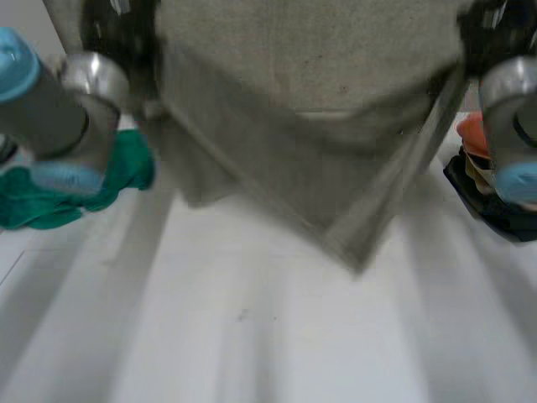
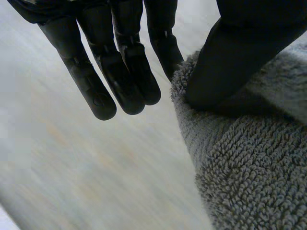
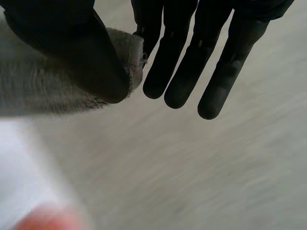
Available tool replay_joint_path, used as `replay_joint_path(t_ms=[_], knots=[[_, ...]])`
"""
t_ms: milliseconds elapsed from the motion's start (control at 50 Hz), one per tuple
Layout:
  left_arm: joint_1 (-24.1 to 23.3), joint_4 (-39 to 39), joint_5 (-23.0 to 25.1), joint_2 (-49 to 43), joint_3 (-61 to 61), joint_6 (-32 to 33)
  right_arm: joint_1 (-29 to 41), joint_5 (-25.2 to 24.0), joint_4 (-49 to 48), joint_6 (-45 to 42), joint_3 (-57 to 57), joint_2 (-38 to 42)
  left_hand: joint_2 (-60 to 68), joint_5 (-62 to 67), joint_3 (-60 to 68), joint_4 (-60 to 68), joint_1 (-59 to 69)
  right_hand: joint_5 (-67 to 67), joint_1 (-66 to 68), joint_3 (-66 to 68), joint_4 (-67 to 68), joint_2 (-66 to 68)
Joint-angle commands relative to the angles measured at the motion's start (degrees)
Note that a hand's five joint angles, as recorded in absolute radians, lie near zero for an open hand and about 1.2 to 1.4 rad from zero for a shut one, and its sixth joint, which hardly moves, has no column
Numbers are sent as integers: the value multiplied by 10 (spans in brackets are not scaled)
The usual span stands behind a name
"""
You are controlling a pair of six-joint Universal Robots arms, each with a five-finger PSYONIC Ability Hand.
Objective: Fold the laundry.
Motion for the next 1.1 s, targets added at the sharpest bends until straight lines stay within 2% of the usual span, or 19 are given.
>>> replay_joint_path(t_ms=[20,120,280,440,540,560,580,620,640,700,720,740,840,940,1020,1100], knots=[[-19,95,-30,7,58,-2,30,6,-216,28,-6,-43,114,142,117,113,147,134,159,121,114,127],[-24,91,-28,46,-54,0,31,-6,-194,34,22,-44,114,142,117,113,147,134,159,121,114,127],[-31,85,-26,71,-277,5,37,-16,-178,59,129,-41,114,142,117,113,147,134,159,121,114,127],[-83,80,-26,71,-462,52,34,-94,-93,67,251,-38,114,142,117,113,147,134,159,121,114,127],[-110,43,-28,90,-514,72,33,-102,-84,68,272,-39,114,142,117,113,147,134,159,121,114,127],[-115,29,-28,102,-518,72,34,-103,-85,68,273,-40,107,136,111,106,141,134,159,121,114,127],[-122,-6,-27,124,-523,70,36,-103,-84,68,273,-43,-1,27,3,-2,33,134,159,121,114,127],[-129,-43,-27,144,-518,66,38,-104,-83,67,273,-47,-89,-61,-86,-90,-56,134,159,121,114,127],[-129,-77,-26,164,-514,63,39,-106,-82,68,274,-56,-186,-158,-183,-187,-153,134,159,121,114,127],[-128,-114,-24,192,-496,56,40,-114,-80,68,276,-85,-396,-368,-393,-398,-363,134,159,121,114,127],[-126,-132,-24,208,-480,50,41,-125,-80,69,281,-103,-547,-519,-544,-548,-514,134,159,121,114,127],[-125,-138,-25,217,-468,47,41,-134,-80,71,283,-113,-586,-558,-583,-587,-553,134,159,121,114,127],[-107,-138,-24,230,-403,13,49,-213,-84,92,312,-175,-586,-557,-582,-587,-552,134,159,121,114,127],[-56,-135,-12,201,-321,-38,54,-289,-86,135,351,-260,-584,-556,-580,-585,-551,134,159,121,114,127],[-41,-142,51,78,-213,-74,54,-320,-86,175,371,-329,-581,-552,-577,-582,-547,134,159,121,114,127],[-39,-150,102,-12,-130,-81,53,-341,-87,224,387,-396,-571,-542,-567,-572,-537,134,159,121,114,127]])
